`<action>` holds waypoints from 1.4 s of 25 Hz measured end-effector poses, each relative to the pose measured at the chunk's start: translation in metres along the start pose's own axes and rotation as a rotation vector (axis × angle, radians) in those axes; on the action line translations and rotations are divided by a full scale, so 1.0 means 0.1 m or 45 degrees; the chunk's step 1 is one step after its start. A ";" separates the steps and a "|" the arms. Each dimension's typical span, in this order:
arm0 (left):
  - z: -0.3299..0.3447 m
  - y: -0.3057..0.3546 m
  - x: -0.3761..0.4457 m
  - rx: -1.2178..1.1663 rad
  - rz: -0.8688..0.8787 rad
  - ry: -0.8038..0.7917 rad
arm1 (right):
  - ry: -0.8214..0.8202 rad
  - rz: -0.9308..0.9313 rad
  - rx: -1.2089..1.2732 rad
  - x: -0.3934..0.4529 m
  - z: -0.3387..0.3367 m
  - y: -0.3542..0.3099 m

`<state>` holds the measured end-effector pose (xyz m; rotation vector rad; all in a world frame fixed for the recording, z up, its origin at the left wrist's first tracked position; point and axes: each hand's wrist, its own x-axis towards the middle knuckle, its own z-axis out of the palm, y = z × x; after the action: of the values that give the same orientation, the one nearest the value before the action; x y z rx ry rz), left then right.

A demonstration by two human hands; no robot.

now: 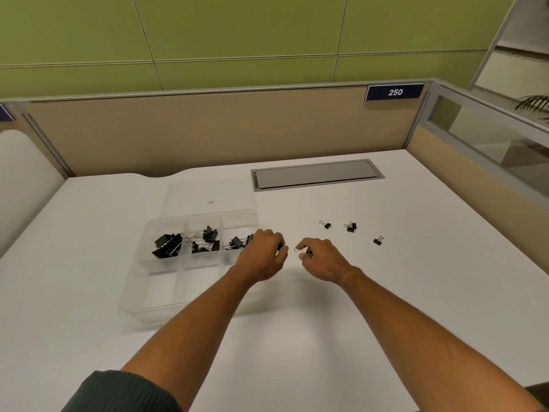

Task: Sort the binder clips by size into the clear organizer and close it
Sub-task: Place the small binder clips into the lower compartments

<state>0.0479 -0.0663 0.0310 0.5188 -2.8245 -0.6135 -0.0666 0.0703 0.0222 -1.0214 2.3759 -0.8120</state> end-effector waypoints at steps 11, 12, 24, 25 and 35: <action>-0.45 -0.80 -0.56 -0.070 -0.207 0.111 | 0.057 -0.222 -0.058 0.15 0.50 -0.86; -0.48 -0.88 -0.61 -0.081 -0.230 0.121 | 0.046 -0.242 -0.063 0.16 0.56 -0.94; -0.84 -1.77 -1.15 0.119 -0.623 0.032 | 0.003 -0.363 -0.089 0.24 1.20 -1.49; -0.84 -1.80 -1.17 0.117 -0.600 -0.004 | 0.010 -0.361 -0.093 0.25 1.24 -1.51; -0.89 -1.93 -1.30 -0.053 -0.338 -0.110 | 0.021 -0.436 -0.095 0.35 1.60 -1.82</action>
<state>0.2478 -0.2139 0.0110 0.8888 -2.8385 -0.7573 0.0959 -0.1128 0.0184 -1.4849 2.2911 -0.8546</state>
